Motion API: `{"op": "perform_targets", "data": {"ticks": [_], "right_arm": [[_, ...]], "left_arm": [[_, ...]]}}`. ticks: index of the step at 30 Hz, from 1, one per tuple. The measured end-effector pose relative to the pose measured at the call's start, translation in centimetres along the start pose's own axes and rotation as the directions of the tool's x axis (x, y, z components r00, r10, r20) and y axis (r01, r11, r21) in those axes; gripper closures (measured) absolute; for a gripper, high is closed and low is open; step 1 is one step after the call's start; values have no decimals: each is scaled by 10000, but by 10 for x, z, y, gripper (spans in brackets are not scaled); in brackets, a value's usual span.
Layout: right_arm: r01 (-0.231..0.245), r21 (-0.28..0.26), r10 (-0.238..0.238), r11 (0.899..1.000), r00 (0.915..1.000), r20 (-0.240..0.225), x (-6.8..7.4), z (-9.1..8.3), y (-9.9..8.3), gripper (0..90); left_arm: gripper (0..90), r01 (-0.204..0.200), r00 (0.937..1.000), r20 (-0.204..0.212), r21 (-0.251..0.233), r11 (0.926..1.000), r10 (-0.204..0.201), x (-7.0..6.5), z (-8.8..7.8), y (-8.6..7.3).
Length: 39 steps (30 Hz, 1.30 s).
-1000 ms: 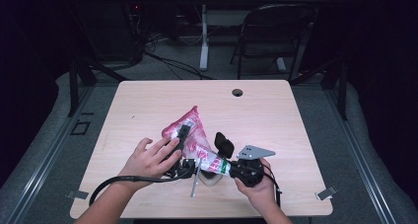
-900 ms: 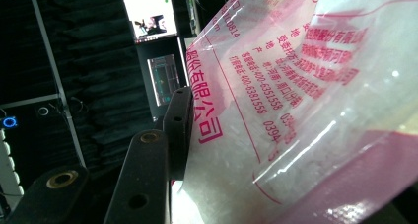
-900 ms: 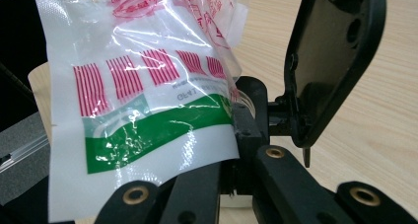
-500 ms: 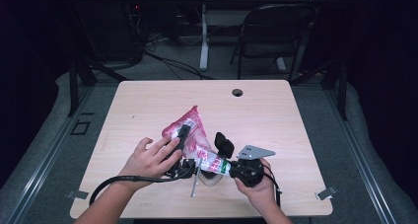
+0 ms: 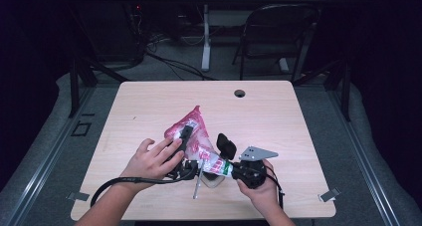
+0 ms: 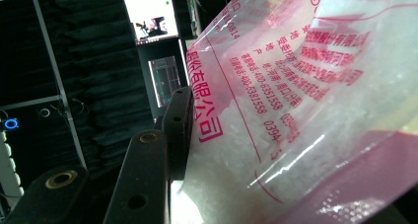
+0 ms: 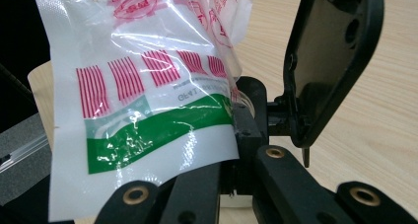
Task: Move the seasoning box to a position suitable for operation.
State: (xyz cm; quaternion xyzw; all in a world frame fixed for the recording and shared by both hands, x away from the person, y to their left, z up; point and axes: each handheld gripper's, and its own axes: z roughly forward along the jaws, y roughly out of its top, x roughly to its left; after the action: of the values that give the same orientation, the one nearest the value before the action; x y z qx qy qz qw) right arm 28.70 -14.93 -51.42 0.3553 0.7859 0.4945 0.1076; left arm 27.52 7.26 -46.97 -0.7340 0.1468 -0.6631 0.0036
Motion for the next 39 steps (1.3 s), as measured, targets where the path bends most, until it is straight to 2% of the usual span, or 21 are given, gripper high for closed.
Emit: {"op": "perform_targets", "data": {"ticks": [1, 5, 6, 19, 32, 39], "right_arm": [[10, 15, -10, 10000, 10000, 0, 0, 0, 0, 900], [9, 13, -9, 10000, 10000, 2, 0, 0, 0, 900], [6, 9, -6, 10000, 10000, 1, 0, 0, 0, 900], [5, 6, -5, 10000, 10000, 26, 0, 0, 0, 900], [13, -2, -13, 10000, 10000, 32, 0, 1, 0, 900], [16, 18, -16, 10000, 10000, 37, 0, 1, 0, 900]], "left_arm": [[623, 126, 9999, 91, 61, 9999, -127, -1, 0, 0], [623, 6, 10000, -9, 0, 10000, -6, 0, 0, 0], [623, 154, 9998, 88, 58, 9999, -155, -1, 0, 0], [631, 61, 10000, 26, 25, 10000, -61, 0, 0, 0], [633, 131, 9999, -40, 4, 9999, -131, 0, 0, 0], [629, 180, 9998, 57, 9, 9998, -180, 0, 0, 0]]}}
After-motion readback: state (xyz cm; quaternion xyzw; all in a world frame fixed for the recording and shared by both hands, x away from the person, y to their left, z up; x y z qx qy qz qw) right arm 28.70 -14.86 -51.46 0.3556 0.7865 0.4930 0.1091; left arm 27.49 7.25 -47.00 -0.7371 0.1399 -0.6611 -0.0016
